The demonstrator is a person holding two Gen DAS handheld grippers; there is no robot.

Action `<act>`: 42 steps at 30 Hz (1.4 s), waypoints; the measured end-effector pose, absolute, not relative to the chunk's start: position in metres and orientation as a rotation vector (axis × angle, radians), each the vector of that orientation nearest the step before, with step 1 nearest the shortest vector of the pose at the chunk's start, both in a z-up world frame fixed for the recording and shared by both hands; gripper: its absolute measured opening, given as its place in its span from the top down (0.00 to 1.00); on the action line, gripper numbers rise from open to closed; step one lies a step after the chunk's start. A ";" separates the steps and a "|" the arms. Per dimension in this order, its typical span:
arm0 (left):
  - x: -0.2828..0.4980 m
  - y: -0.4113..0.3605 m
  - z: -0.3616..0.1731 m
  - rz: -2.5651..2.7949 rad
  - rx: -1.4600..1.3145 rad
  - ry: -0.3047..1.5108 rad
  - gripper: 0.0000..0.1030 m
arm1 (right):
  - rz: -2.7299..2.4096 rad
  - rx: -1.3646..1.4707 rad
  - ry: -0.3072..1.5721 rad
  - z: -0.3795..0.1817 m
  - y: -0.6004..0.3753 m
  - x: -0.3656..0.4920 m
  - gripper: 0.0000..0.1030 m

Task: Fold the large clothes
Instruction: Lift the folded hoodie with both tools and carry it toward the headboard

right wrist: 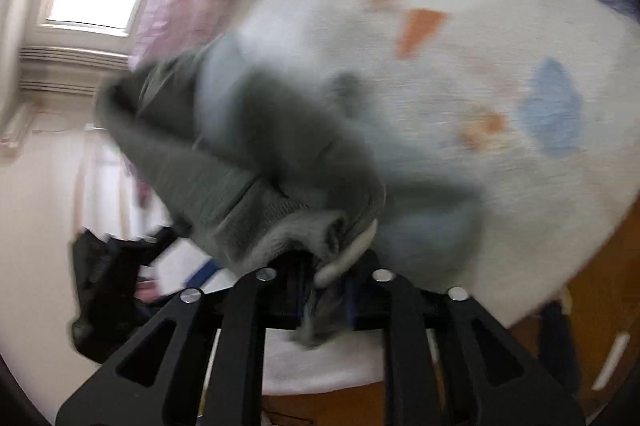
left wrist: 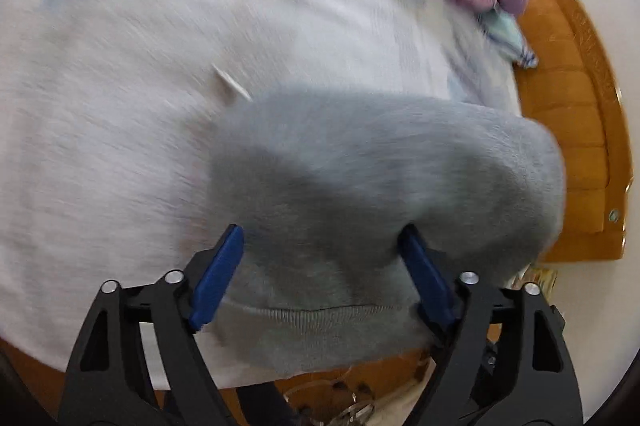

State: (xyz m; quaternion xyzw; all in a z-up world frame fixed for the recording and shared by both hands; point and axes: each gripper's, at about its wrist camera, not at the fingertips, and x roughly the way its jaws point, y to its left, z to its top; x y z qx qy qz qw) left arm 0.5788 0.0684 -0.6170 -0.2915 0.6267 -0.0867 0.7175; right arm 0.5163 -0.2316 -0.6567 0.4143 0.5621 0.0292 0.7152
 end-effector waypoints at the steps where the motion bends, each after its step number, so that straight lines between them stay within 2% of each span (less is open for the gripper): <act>1: 0.581 0.062 -0.621 -0.184 -0.626 1.391 0.20 | 0.034 0.890 1.277 -0.665 -0.236 0.519 0.78; 4: 0.586 0.043 -0.624 -0.155 -0.521 1.403 0.16 | 0.032 0.917 1.335 -0.678 -0.256 0.518 0.73; 6: 0.586 0.039 -0.621 -0.149 -0.489 1.407 0.15 | 0.036 0.885 1.335 -0.669 -0.268 0.518 0.63; 8: 0.576 0.049 -0.612 -0.159 -0.554 1.374 0.15 | 0.047 0.854 1.338 -0.663 -0.273 0.521 0.25; 9: 0.567 0.058 -0.606 -0.165 -0.610 1.345 0.15 | 0.060 0.842 1.337 -0.664 -0.278 0.519 0.22; 13: 0.534 0.101 -0.602 -0.075 -0.707 1.274 0.15 | 0.161 0.823 1.402 -0.690 -0.273 0.526 0.18; 18: 0.505 0.133 -0.644 -0.089 -0.897 1.300 0.15 | 0.209 0.802 1.432 -0.713 -0.269 0.541 0.16; 26: 0.496 0.111 -0.682 -0.204 -1.021 1.301 0.14 | 0.346 0.862 1.385 -0.721 -0.246 0.557 0.12; 30: 0.497 0.112 -0.710 -0.207 -1.157 1.312 0.07 | 0.296 0.954 1.402 -0.742 -0.242 0.569 0.06; 35: 0.495 0.102 -0.696 -0.235 -1.166 1.283 0.06 | 0.331 1.012 1.363 -0.747 -0.241 0.568 0.08; 38: 0.485 0.093 -0.686 -0.261 -1.077 1.238 0.06 | 0.350 1.093 1.360 -0.750 -0.236 0.565 0.08; 42: 0.494 0.065 -0.699 -0.254 -0.935 1.341 0.06 | 0.260 1.084 1.355 -0.750 -0.226 0.569 0.06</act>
